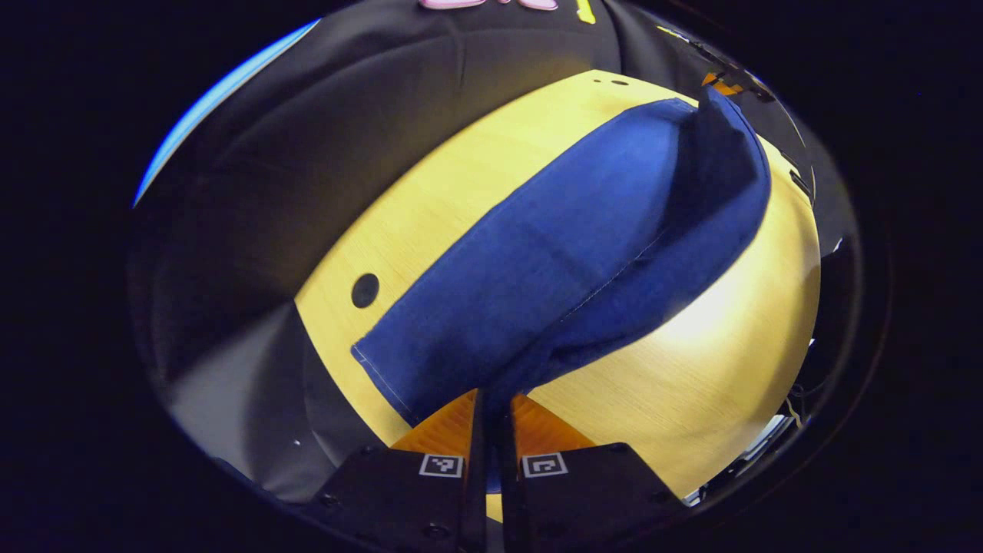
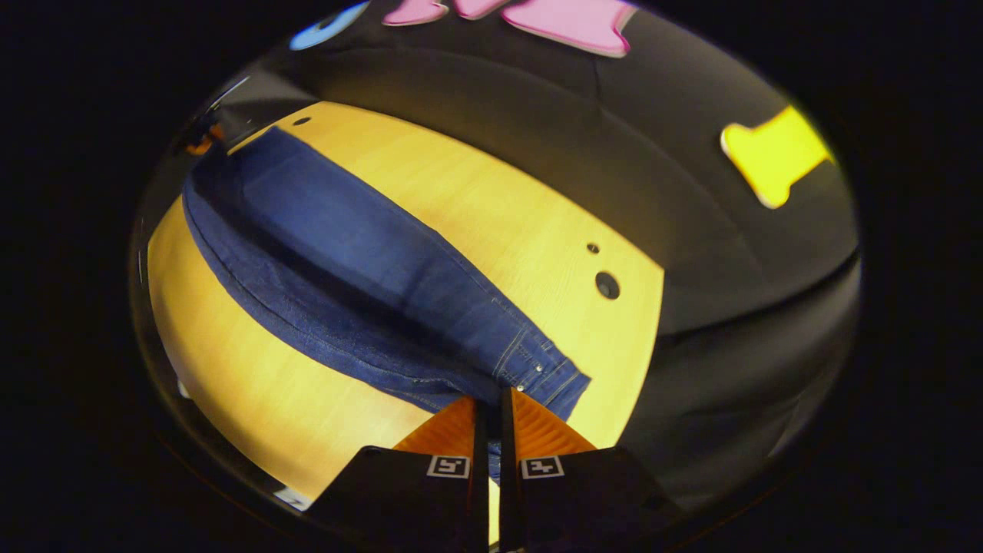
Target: Grasp the waist and the cuffs of the jeans and fold them to make the two legs overlap; first hold the waist and fold one-third of the jeans toward the cuffs, then hold the cuffs and fold the remaining one-third in the same direction to finish folding.
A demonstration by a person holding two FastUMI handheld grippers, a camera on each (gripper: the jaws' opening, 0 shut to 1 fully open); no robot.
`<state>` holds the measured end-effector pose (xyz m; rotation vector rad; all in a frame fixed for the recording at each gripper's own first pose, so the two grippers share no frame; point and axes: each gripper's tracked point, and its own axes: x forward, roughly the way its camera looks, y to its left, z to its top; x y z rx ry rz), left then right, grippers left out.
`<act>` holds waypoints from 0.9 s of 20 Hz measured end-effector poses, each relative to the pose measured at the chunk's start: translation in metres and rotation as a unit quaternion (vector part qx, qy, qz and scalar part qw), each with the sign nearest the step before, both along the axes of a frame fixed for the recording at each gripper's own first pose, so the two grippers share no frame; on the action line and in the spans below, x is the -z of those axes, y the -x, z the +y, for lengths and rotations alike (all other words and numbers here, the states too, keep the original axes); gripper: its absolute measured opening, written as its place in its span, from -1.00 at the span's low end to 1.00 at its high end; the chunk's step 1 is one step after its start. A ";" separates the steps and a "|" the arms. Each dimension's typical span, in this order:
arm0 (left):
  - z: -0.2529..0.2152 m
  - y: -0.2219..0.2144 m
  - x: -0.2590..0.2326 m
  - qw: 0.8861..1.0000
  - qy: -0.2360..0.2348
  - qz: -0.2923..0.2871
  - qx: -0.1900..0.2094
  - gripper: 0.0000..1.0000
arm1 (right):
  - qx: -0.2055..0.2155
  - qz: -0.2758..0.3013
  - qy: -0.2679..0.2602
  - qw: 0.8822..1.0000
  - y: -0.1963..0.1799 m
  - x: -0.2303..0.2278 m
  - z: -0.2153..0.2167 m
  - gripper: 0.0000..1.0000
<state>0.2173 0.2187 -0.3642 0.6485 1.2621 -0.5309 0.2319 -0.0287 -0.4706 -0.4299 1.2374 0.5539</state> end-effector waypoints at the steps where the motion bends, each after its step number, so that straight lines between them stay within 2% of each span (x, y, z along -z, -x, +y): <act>1: 0.002 -0.008 0.008 1.000 -0.004 0.016 0.004 -0.72 | 0.026 0.021 -0.008 0.999 -0.012 0.015 0.001 -0.82; 2: 0.004 -0.016 0.017 0.999 -0.009 0.032 0.007 -0.72 | 0.048 0.044 -0.015 0.998 -0.023 0.030 0.001 -0.82; 4: 0.003 -0.033 0.036 0.998 -0.013 0.058 0.000 -0.71 | 0.063 0.074 -0.019 0.995 -0.036 0.062 0.005 -0.82; 5: 0.004 -0.038 0.046 0.997 -0.016 0.071 -0.007 -0.70 | 0.063 0.084 -0.017 0.994 -0.040 0.080 0.009 -0.92; 6: 0.005 -0.038 0.055 0.996 -0.015 0.085 -0.013 -0.70 | 0.065 0.089 -0.011 0.994 -0.044 0.093 0.013 -0.81; 7: 0.010 -0.042 0.063 0.996 -0.021 0.084 -0.021 -0.67 | 0.063 0.089 -0.003 0.994 -0.047 0.102 0.015 -0.81; 8: 0.015 -0.043 0.068 0.996 -0.027 0.083 -0.032 -0.53 | 0.055 0.080 0.011 0.995 -0.051 0.110 0.013 -0.81; 9: 0.021 -0.043 0.069 0.995 -0.032 0.080 -0.045 -0.19 | 0.045 0.071 0.016 0.996 -0.054 0.116 0.013 -0.72; 10: 0.025 -0.048 0.070 0.996 -0.026 0.066 -0.054 0.32 | 0.043 0.071 0.014 0.996 -0.055 0.118 0.014 -0.63; 11: 0.028 -0.055 0.069 0.996 -0.021 0.053 -0.063 0.39 | 0.049 0.070 0.013 0.996 -0.055 0.120 0.013 -0.53; 12: 0.031 -0.060 0.062 0.997 -0.022 0.036 -0.066 0.38 | 0.053 0.057 0.015 0.997 -0.062 0.119 0.009 -0.52; 14: 0.035 -0.067 0.047 0.997 -0.028 0.012 -0.073 0.73 | 0.065 0.048 0.009 0.997 -0.069 0.116 0.004 -0.10; 15: 0.034 -0.068 0.039 0.997 -0.026 0.005 -0.071 0.80 | 0.072 0.051 0.009 0.996 -0.067 0.117 0.001 0.10; 18: 0.024 -0.076 0.023 0.997 -0.030 -0.011 -0.064 0.80 | 0.062 0.043 0.014 0.997 -0.069 0.117 0.000 0.19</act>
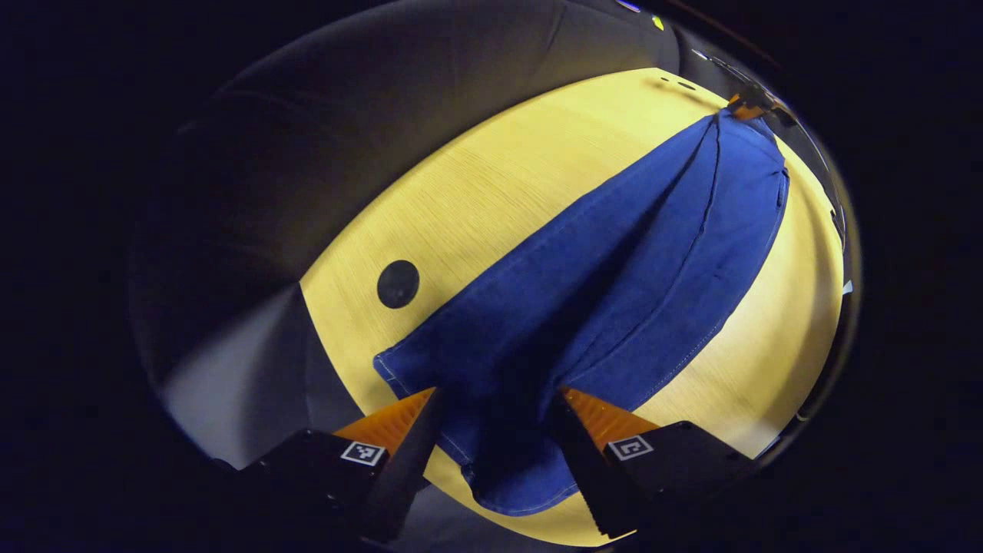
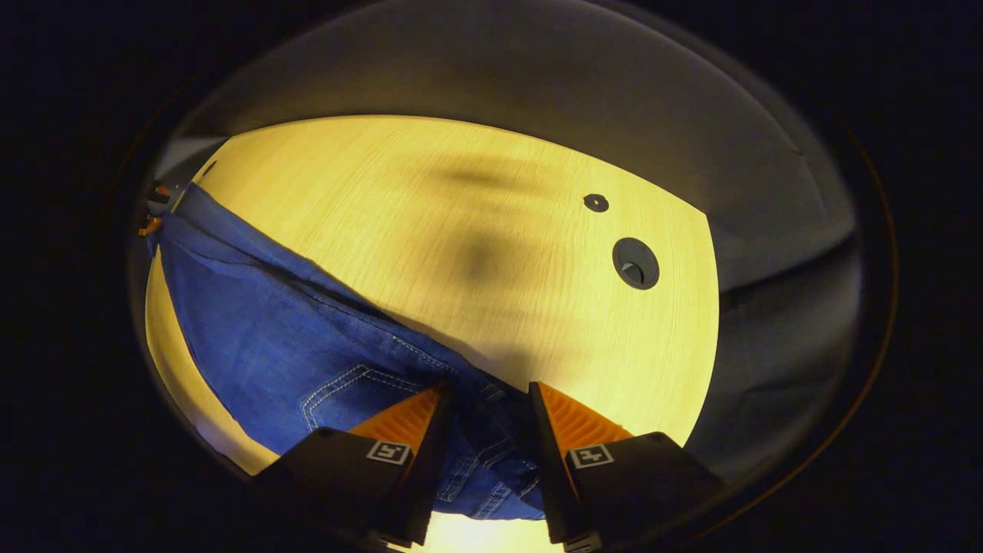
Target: Grasp the waist and the cuffs of the jeans and fold them to make the two legs overlap; first hold the waist and fold one-third of the jeans toward the cuffs, then hold the cuffs and fold the remaining one-third in the same direction to finish folding.
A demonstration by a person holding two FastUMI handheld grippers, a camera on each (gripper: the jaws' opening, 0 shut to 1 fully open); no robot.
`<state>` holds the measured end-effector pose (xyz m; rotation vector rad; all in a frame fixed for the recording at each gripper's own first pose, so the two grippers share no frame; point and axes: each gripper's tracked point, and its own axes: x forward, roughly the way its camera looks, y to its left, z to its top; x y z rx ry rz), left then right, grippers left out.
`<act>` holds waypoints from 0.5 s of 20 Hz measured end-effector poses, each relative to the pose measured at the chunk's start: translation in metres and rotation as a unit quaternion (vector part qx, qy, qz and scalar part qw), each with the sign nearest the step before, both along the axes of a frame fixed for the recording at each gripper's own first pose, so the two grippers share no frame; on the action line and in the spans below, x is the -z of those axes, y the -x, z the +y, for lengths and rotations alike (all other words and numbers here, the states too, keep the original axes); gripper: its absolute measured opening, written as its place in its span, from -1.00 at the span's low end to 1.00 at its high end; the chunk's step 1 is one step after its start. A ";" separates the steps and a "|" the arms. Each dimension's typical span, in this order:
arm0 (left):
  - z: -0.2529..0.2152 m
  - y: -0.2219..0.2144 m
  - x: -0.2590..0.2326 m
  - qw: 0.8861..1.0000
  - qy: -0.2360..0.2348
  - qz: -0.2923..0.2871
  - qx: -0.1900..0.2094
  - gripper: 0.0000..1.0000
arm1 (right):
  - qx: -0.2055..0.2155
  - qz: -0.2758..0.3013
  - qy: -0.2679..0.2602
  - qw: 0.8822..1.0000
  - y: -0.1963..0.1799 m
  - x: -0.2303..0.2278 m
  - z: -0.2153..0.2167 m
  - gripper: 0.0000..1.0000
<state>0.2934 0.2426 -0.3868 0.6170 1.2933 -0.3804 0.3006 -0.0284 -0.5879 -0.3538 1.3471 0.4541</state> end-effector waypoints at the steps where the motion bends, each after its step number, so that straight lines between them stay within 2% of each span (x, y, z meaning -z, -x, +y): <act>1: -0.004 -0.003 -0.007 1.000 -0.002 -0.002 0.002 0.80 | -0.010 -0.006 0.004 1.000 -0.001 0.000 0.000 0.24; 4: -0.006 -0.017 -0.025 0.999 -0.021 -0.027 0.002 0.80 | -0.023 -0.022 0.016 0.999 -0.002 -0.007 0.000 0.27; 8: -0.005 -0.026 -0.014 0.995 -0.080 -0.050 -0.039 0.80 | -0.029 -0.079 0.017 0.996 -0.019 -0.037 -0.001 0.34; 10: -0.027 -0.028 -0.012 0.993 -0.060 -0.069 -0.071 0.80 | -0.022 -0.113 -0.003 0.993 -0.024 -0.067 0.004 0.45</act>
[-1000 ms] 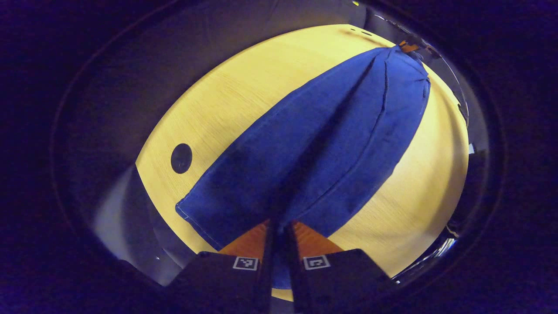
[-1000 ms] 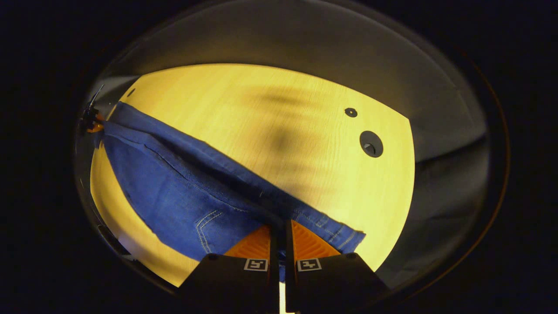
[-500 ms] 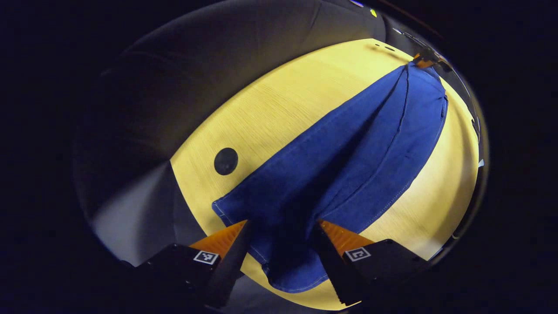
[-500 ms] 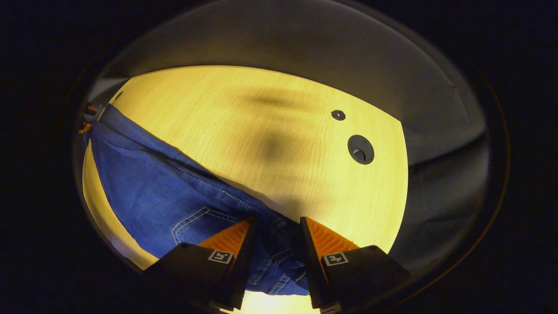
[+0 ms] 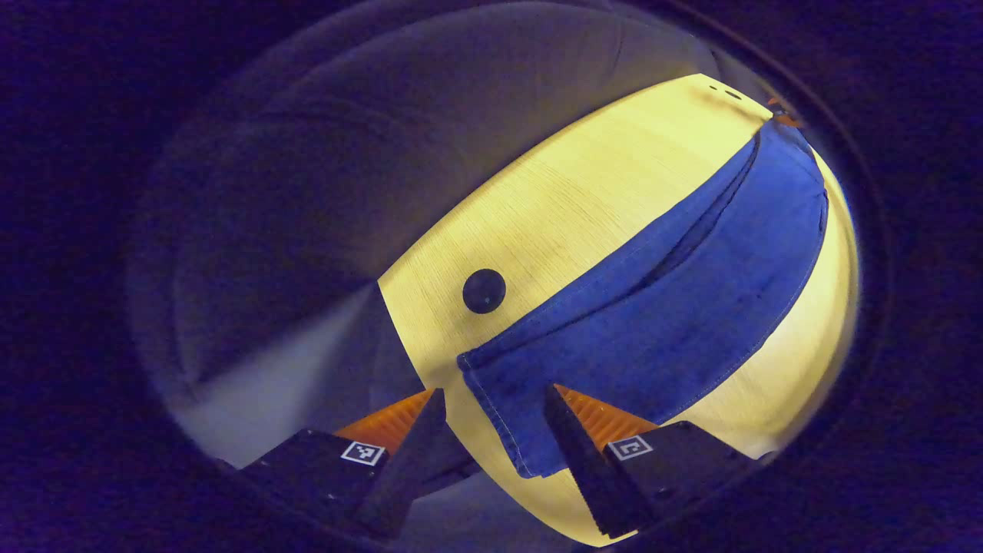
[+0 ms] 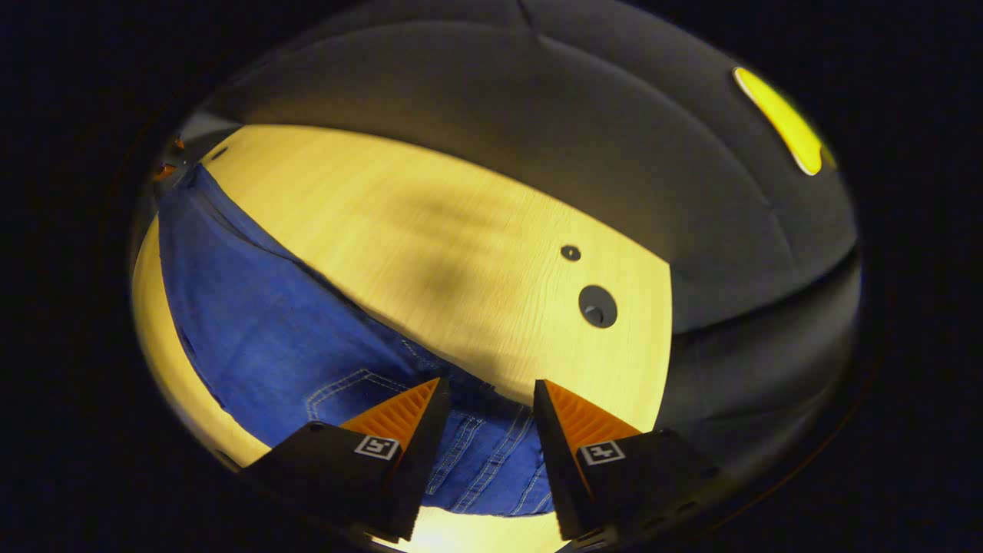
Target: Grasp the waist and the cuffs of the jeans and fold them to make the two legs overlap; first hold the waist and fold one-third of the jeans toward the cuffs, then hold the cuffs and fold the remaining one-third in the same direction to finish folding.
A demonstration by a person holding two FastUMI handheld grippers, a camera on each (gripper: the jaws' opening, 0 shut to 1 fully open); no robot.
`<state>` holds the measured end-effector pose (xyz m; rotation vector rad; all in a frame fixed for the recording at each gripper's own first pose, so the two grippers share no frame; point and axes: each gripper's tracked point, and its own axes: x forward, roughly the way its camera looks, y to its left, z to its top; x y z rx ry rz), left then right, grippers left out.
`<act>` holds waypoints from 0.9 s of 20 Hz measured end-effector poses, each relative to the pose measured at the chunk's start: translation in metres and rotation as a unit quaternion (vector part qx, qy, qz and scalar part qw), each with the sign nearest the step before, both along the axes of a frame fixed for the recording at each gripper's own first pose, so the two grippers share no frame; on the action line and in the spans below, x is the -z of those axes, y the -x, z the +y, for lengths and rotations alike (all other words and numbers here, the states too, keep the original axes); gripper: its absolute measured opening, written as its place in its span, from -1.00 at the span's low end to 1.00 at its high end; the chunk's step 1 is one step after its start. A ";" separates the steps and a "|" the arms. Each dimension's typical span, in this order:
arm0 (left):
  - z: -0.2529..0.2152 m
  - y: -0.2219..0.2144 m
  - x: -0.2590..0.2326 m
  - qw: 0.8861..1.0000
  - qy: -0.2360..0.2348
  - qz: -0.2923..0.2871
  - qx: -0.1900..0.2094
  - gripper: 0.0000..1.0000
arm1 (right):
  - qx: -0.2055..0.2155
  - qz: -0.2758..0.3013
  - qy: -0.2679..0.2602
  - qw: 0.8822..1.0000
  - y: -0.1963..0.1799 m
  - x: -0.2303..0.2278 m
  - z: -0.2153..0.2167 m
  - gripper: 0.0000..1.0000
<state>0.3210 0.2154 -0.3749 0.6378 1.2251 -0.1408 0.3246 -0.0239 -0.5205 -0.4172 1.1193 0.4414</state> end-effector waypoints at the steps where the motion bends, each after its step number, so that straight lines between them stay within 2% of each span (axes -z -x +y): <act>1: -0.015 0.000 -0.002 1.000 0.017 -0.018 -0.014 0.80 | 0.005 -0.020 -0.017 1.000 -0.002 -0.019 0.004 0.60; 2: -0.020 -0.001 -0.008 0.998 0.034 -0.041 -0.025 0.79 | 0.015 -0.038 -0.034 0.999 -0.003 -0.036 0.004 0.57; 3: -0.025 -0.001 -0.015 0.996 0.054 -0.064 -0.035 0.80 | 0.030 -0.052 -0.053 0.997 0.001 -0.056 0.005 0.62; 5: -0.054 0.003 -0.033 0.984 0.124 -0.117 -0.054 0.80 | 0.082 -0.059 -0.092 0.991 0.016 -0.084 -0.003 0.83; 7: -0.100 0.012 -0.055 0.956 0.219 -0.180 -0.080 0.80 | 0.162 -0.049 -0.123 0.978 0.040 -0.102 -0.026 0.87; 8: -0.121 0.014 -0.066 0.940 0.258 -0.205 -0.091 0.80 | 0.211 -0.040 -0.132 0.968 0.053 -0.103 -0.044 0.87; 10: -0.161 0.025 -0.086 0.906 0.329 -0.250 -0.092 0.80 | 0.323 -0.010 -0.155 0.934 0.078 -0.092 -0.077 0.90; 11: -0.181 0.026 -0.093 0.892 0.355 -0.268 -0.086 0.81 | 0.379 0.008 -0.163 0.911 0.090 -0.081 -0.091 0.92; 13: -0.188 0.039 -0.106 0.873 0.375 -0.301 -0.081 0.82 | 0.482 0.024 -0.188 0.855 0.107 -0.060 -0.113 0.94; 14: -0.183 0.043 -0.113 0.864 0.384 -0.313 -0.088 0.82 | 0.520 0.030 -0.193 0.832 0.114 -0.047 -0.123 0.93; 16: -0.184 0.040 -0.111 0.849 0.412 -0.313 -0.109 0.89 | 0.564 0.061 -0.200 0.799 0.132 -0.015 -0.131 0.93; 18: -0.179 0.039 -0.107 0.842 0.415 -0.318 -0.132 0.91 | 0.602 0.083 -0.230 0.760 0.140 0.003 -0.129 0.94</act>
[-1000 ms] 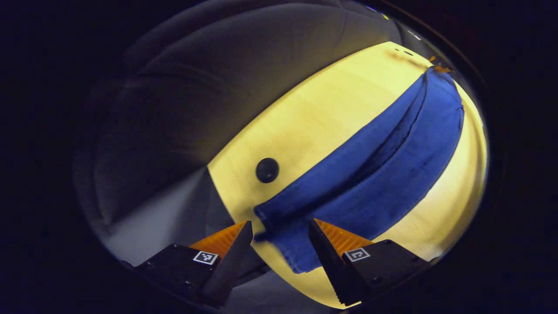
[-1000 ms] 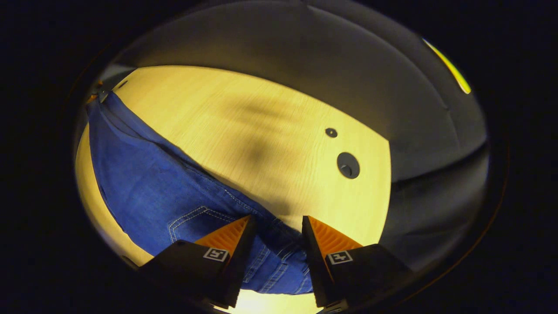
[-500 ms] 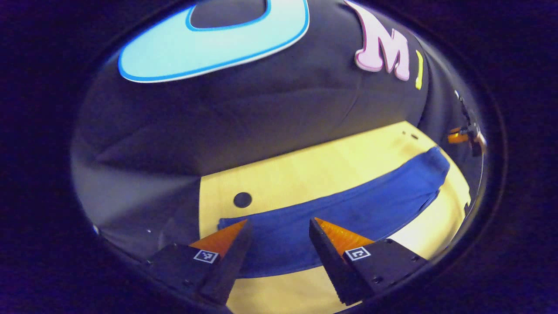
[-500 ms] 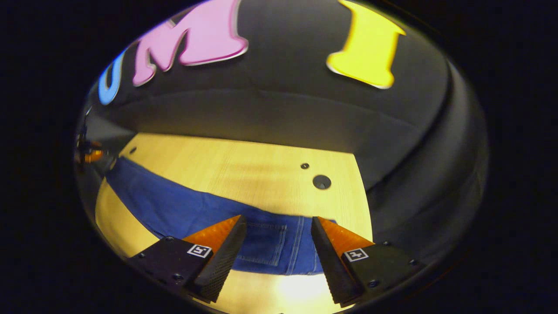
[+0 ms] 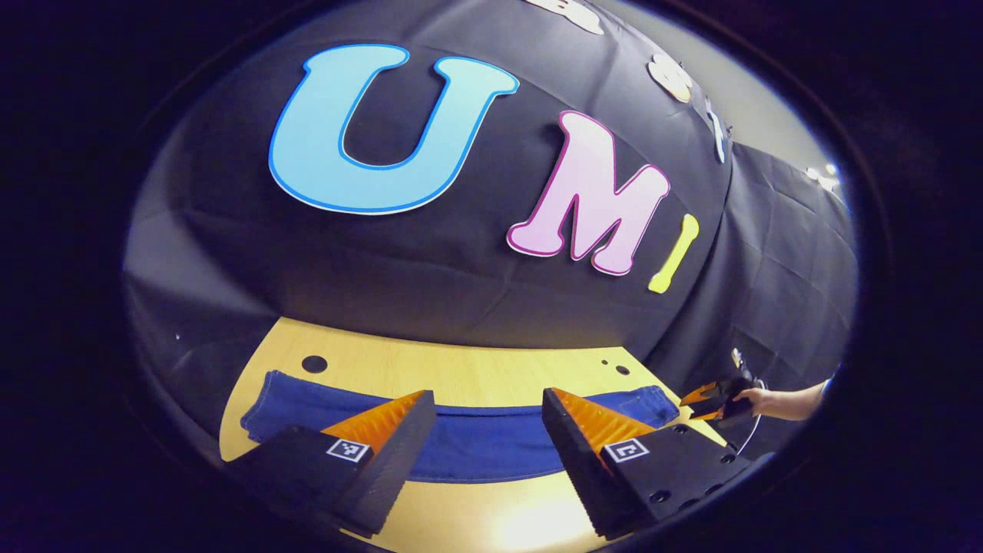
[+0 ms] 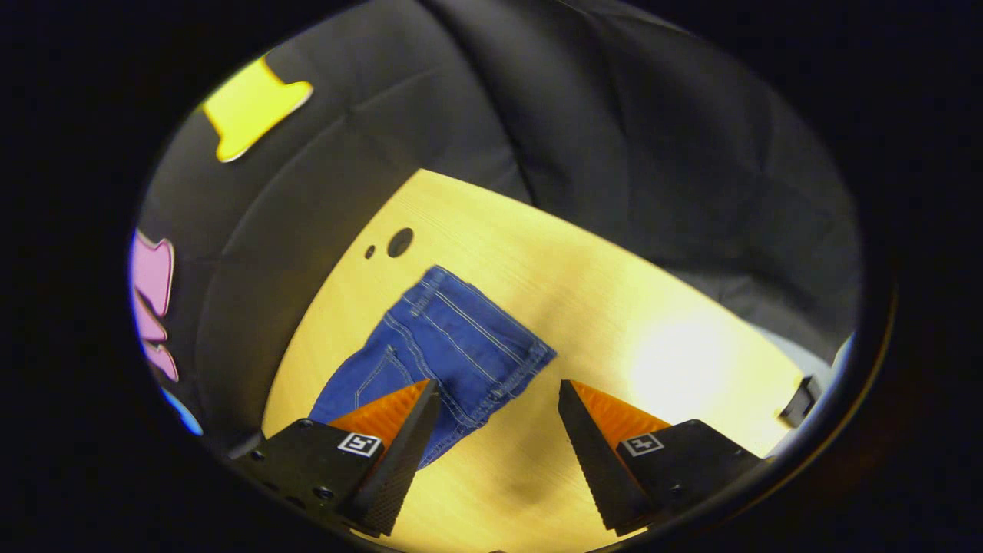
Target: Grasp the waist and the cuffs of the jeans and fold them to make the two legs overlap; first hold the waist and fold one-third of the jeans toward the cuffs, then hold the cuffs and fold the remaining one-third in the same direction to finish folding.
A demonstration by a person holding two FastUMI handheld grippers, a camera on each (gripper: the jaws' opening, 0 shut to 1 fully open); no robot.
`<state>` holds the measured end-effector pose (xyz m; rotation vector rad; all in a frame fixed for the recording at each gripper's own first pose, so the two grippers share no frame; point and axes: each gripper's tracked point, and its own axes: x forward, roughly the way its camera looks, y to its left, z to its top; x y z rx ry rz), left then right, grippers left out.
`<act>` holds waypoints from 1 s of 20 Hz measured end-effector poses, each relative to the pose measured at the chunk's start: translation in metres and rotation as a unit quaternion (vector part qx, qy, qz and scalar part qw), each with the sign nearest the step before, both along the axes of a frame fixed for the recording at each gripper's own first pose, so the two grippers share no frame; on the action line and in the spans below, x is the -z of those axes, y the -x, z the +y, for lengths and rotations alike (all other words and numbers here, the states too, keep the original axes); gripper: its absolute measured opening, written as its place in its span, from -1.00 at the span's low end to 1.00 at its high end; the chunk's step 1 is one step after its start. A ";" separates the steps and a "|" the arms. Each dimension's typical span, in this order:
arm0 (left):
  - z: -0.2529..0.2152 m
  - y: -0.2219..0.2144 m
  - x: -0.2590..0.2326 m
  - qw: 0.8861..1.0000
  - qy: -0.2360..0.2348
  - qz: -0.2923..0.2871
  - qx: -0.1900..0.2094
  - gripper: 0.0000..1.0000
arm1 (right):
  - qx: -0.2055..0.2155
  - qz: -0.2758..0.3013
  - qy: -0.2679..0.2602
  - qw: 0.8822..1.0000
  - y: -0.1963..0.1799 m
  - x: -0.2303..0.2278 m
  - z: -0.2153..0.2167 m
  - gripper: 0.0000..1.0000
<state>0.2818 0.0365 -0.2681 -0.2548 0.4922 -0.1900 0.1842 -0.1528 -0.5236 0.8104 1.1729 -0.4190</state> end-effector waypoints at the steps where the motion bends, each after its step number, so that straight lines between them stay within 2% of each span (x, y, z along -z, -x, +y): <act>1: 0.004 0.000 -0.002 1.000 -0.008 -0.001 -0.012 0.92 | 0.020 0.000 -0.011 1.000 0.002 0.004 -0.001 0.94; 3: 0.002 0.003 -0.005 0.999 -0.023 -0.012 -0.027 0.94 | 0.035 0.001 -0.007 0.999 -0.001 0.026 -0.002 0.93; 6: -0.004 0.008 -0.015 0.999 -0.021 -0.022 -0.034 0.93 | 0.059 -0.028 -0.016 0.998 -0.021 0.030 -0.004 0.92; 7: -0.008 0.013 -0.017 0.999 -0.023 -0.023 -0.035 0.93 | 0.070 -0.033 -0.019 0.997 -0.025 0.030 -0.008 0.82; 8: -0.009 0.019 -0.017 0.999 -0.027 -0.021 -0.039 0.92 | 0.079 -0.038 -0.018 0.996 -0.030 0.034 -0.010 0.90; 9: -0.008 0.023 -0.015 0.998 -0.033 -0.017 -0.044 0.92 | 0.076 -0.031 -0.004 0.997 -0.026 0.041 -0.013 0.77; 11: 0.002 0.028 -0.005 0.996 -0.051 0.002 -0.069 0.93 | 0.076 -0.038 0.002 0.996 -0.029 0.042 -0.018 -0.01; 12: 0.007 0.033 -0.002 0.995 -0.054 0.009 -0.081 0.93 | 0.071 -0.038 -0.003 0.997 -0.030 0.040 -0.017 -0.13; 13: 0.009 0.039 -0.003 0.995 -0.049 0.012 -0.087 0.93 | 0.078 -0.042 -0.001 0.996 -0.035 0.035 -0.018 -0.53; 15: 0.018 0.053 -0.001 0.994 -0.039 0.018 -0.099 0.93 | 0.061 -0.070 0.020 0.995 -0.046 0.019 -0.015 -0.91; 17: 0.027 0.061 0.002 0.994 -0.036 0.024 -0.102 0.93 | 0.014 -0.108 0.043 0.993 -0.057 -0.013 -0.008 -0.91; 20: 0.045 0.073 0.003 0.993 -0.044 0.032 -0.103 0.93 | -0.050 -0.170 0.072 0.982 -0.079 -0.078 0.023 -0.91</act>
